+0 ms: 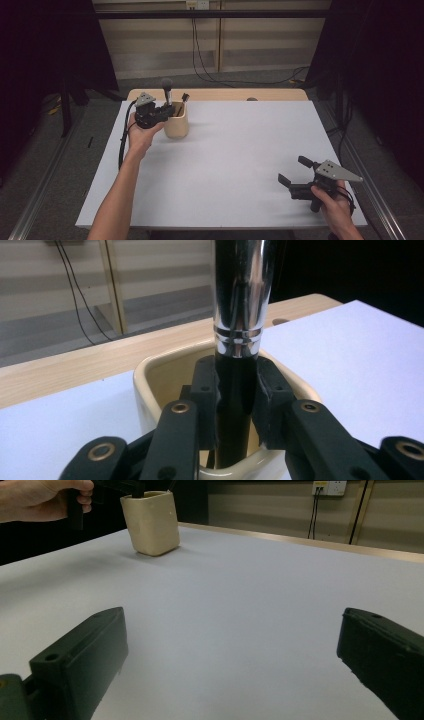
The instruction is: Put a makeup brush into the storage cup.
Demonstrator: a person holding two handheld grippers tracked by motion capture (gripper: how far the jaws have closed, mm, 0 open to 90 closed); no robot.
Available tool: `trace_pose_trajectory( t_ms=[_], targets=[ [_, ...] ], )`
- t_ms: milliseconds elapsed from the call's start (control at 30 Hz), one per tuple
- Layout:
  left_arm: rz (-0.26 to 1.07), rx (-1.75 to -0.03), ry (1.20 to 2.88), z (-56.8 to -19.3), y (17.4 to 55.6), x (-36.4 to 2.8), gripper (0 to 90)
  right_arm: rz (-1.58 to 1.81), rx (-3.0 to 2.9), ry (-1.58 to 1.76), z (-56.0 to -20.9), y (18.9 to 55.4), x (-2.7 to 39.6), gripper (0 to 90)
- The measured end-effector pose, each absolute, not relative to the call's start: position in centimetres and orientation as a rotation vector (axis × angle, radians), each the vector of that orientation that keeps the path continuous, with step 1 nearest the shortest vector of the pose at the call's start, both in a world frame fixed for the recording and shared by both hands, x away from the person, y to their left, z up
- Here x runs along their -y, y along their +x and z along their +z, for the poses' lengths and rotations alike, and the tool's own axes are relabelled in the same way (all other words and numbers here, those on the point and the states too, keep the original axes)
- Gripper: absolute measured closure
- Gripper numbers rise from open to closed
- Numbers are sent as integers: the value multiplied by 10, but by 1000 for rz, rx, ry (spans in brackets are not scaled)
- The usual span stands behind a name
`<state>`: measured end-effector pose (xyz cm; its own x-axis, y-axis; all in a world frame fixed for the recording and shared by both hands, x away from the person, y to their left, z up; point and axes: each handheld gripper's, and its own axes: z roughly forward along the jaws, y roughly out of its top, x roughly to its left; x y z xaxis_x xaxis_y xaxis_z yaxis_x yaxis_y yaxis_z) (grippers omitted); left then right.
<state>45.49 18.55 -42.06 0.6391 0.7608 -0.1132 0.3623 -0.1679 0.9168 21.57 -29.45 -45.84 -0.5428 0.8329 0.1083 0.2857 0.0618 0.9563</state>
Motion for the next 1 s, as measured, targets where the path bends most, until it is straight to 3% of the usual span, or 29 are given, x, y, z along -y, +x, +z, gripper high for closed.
trace_pose_trajectory(
  t_ms=[167,267,367,533,833,1000],
  targets=[
    [461,-923,1768,-420,456,-188,742,1494,-1871,1107,-459,216,294,0],
    [465,-939,1760,-421,456,-189,638,1499,-1874,1107,-459,216,294,0],
    [454,-911,1785,-422,454,-187,642,1503,-1877,1111,-459,216,293,0],
    [481,-926,1743,-420,453,-184,456,1500,-1882,1108,-460,216,293,0],
    [503,-925,1729,-416,451,-186,205,1500,-1871,1118,-460,217,294,0],
    [512,-928,1704,-411,450,-189,118,1497,-1861,1127,-461,217,297,0]
  ],
)
